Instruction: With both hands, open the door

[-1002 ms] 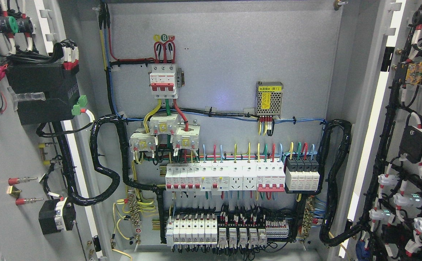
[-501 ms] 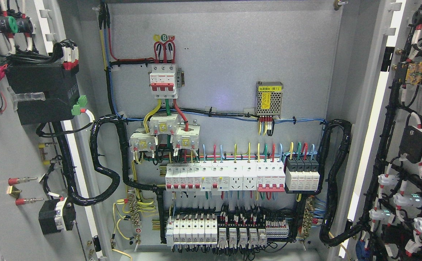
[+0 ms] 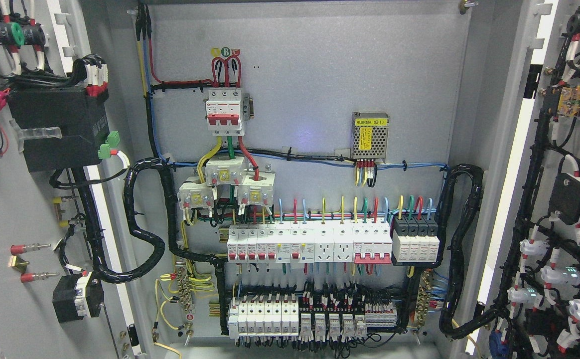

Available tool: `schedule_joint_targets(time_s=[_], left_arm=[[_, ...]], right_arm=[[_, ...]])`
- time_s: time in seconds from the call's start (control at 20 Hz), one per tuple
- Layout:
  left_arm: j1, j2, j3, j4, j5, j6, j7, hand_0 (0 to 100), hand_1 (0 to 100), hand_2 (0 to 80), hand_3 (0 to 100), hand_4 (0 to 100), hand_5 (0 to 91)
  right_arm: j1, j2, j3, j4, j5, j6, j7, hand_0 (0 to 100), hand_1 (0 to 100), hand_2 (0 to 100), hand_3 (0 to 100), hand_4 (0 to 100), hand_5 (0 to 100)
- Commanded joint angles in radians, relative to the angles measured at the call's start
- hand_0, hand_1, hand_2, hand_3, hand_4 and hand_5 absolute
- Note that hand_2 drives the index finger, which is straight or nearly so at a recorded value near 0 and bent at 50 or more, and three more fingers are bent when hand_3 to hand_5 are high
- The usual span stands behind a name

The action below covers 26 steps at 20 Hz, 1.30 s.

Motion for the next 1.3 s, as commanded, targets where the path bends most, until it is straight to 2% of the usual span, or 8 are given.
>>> schedule_joint_targets(time_s=[0.0,0.3,0.4,0.6,0.75,0.95,1.25], left_arm=[[-0.031,0.000,-0.001,0.000,0.000,0.000,0.000,0,0,0.0,0,4,0.0],[-0.031,0.000,-0.001,0.000,0.000,0.000,0.000,0,0,0.0,0,4,0.0],[-0.031,0.000,-0.001,0.000,0.000,0.000,0.000,0,0,0.0,0,4,0.0],[-0.031,-0.002,0.001,-0.002,0.000,0.000,-0.024,0,0,0.0,0,4,0.0],[-0.031,-0.002,0.001,0.003,0.000,0.000,-0.024,0,0,0.0,0,4,0.0],[-0.031,-0.002,0.001,-0.002,0.002,0.000,-0.024,0,0,0.0,0,4,0.0],[-0.031,-0.002,-0.001,-0.003,-0.003,-0.002,-0.024,0,0,0.0,0,4,0.0]], right_arm=[[0.060,-0.104,-0.039,-0.015,0.001,-0.042,-0.007,0,0,0,0,0,0],[0.146,-0.184,-0.040,-0.139,0.001,-0.056,-0.034,0,0,0,0,0,0],[0.189,-0.217,-0.046,-0.172,0.003,-0.094,-0.036,0,0,0,0,0,0],[0.223,-0.250,-0.071,-0.173,-0.002,-0.164,-0.036,0,0,0,0,0,0],[0.240,-0.253,-0.086,-0.190,-0.002,-0.220,-0.037,0,0,0,0,0,0],[0.285,-0.254,-0.123,-0.227,-0.002,-0.229,-0.079,0,0,0,0,0,0],[0.359,-0.256,-0.138,-0.282,0.001,-0.232,-0.082,0,0,0,0,0,0]])
